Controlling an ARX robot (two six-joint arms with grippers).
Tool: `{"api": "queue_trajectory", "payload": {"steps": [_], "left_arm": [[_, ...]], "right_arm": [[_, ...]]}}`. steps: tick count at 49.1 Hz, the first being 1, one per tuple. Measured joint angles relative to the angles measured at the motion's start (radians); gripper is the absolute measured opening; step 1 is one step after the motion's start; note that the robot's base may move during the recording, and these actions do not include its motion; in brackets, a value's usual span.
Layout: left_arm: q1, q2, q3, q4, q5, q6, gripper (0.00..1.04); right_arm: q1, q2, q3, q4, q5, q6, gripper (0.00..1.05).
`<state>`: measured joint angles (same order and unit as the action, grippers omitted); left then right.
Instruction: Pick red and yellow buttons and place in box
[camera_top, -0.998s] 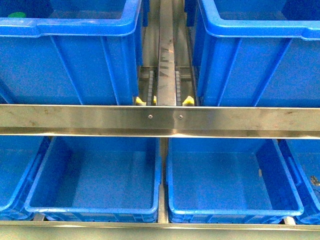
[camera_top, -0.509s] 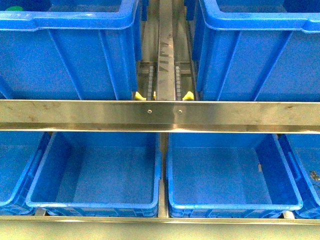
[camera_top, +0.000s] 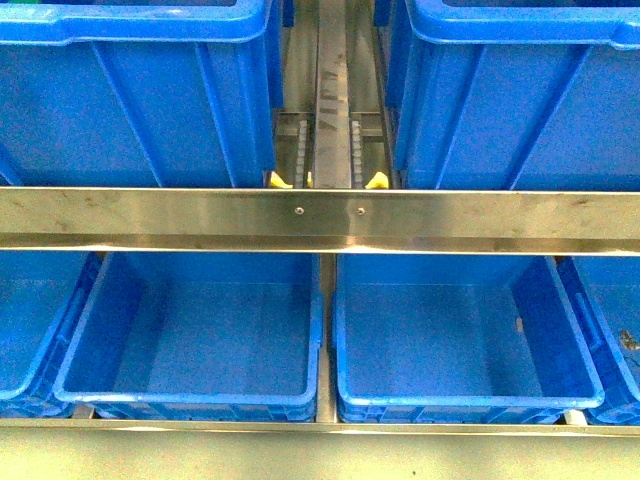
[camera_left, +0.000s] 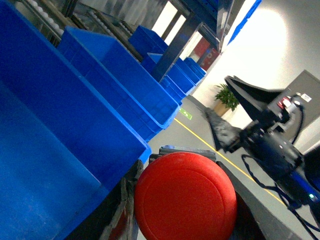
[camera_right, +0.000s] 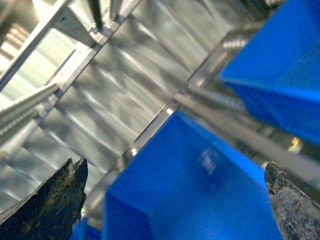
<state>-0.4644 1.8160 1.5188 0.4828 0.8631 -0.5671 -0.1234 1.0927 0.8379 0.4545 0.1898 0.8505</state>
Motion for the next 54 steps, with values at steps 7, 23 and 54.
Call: {"api": "queue_trajectory", "payload": {"steps": [7,23,54], "left_arm": [[-0.020,0.031,0.034,0.006,-0.005,0.005,0.33],[-0.030,0.067,0.113,-0.023,0.003,0.034,0.33],[-0.071,0.181,0.197,-0.077,-0.006,0.072,0.33]], "right_arm": [[0.105,0.125,0.103,-0.046,0.057,0.391,1.02],[0.325,0.161,0.124,-0.116,0.151,0.726,1.02],[0.425,0.129,0.156,-0.135,0.199,0.754,1.02]]}}
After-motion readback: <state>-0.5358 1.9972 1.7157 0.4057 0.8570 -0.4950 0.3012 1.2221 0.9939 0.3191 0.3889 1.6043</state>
